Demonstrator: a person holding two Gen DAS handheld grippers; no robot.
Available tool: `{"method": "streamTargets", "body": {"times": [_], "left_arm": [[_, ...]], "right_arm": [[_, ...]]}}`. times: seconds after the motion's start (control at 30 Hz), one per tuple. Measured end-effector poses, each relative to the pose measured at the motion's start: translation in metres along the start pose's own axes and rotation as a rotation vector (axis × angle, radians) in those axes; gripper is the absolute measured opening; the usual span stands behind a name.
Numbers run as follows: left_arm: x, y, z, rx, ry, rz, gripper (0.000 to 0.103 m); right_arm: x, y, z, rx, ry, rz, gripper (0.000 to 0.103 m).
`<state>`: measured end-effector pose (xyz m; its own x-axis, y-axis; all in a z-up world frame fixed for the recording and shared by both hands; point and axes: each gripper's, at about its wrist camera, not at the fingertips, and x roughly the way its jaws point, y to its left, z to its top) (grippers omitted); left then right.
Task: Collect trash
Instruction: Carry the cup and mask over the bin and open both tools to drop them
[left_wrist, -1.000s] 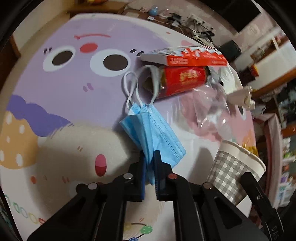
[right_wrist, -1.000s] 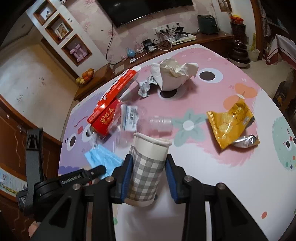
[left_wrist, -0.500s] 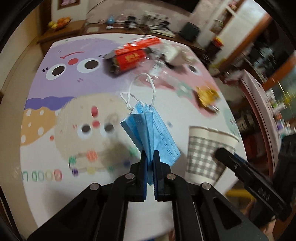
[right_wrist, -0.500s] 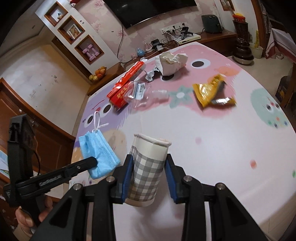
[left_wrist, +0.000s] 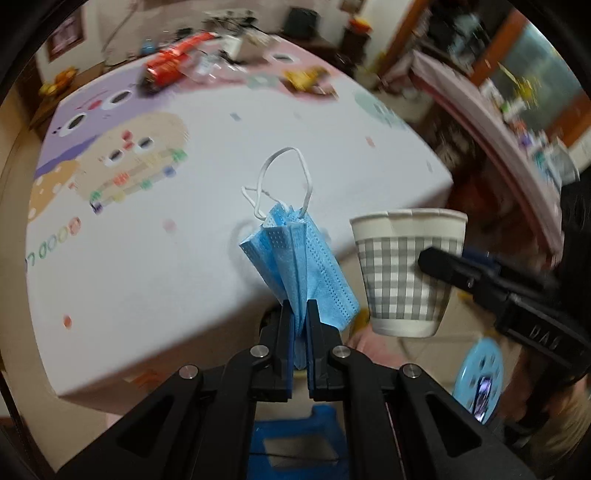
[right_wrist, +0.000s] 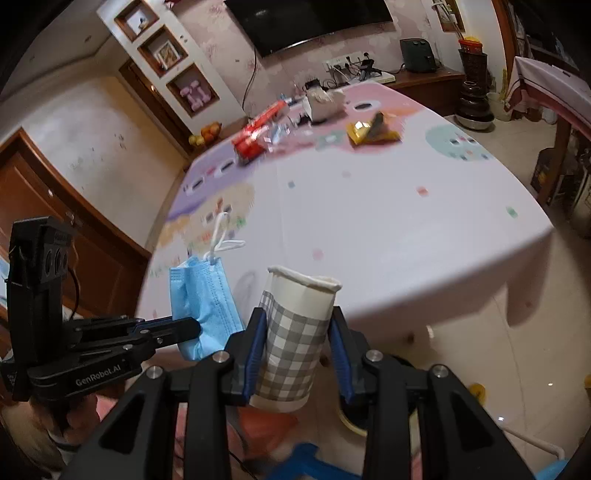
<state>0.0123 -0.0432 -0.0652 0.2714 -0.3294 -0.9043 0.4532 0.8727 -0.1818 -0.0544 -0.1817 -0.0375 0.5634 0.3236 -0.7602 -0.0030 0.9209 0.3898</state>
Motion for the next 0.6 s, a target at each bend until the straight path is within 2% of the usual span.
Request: {"method": "streamTargets", "body": {"times": [0.13, 0.3, 0.43, 0.6], "left_arm": [[0.020, -0.027, -0.029, 0.111, 0.073, 0.020, 0.003], [0.064, -0.056, -0.057, 0.241, 0.151, 0.087, 0.003], [0.111, -0.066, -0.072, 0.288, 0.202, 0.121, 0.003], [0.166, -0.069, -0.087, 0.278, 0.275, 0.095, 0.003]], "right_arm": [[-0.002, -0.007, -0.032, -0.011, 0.064, -0.026, 0.034], [0.020, -0.028, -0.071, 0.008, 0.144, -0.081, 0.034], [0.056, -0.060, -0.099, 0.071, 0.208, -0.127, 0.034], [0.100, -0.108, -0.129, 0.186, 0.265, -0.162, 0.034]]}}
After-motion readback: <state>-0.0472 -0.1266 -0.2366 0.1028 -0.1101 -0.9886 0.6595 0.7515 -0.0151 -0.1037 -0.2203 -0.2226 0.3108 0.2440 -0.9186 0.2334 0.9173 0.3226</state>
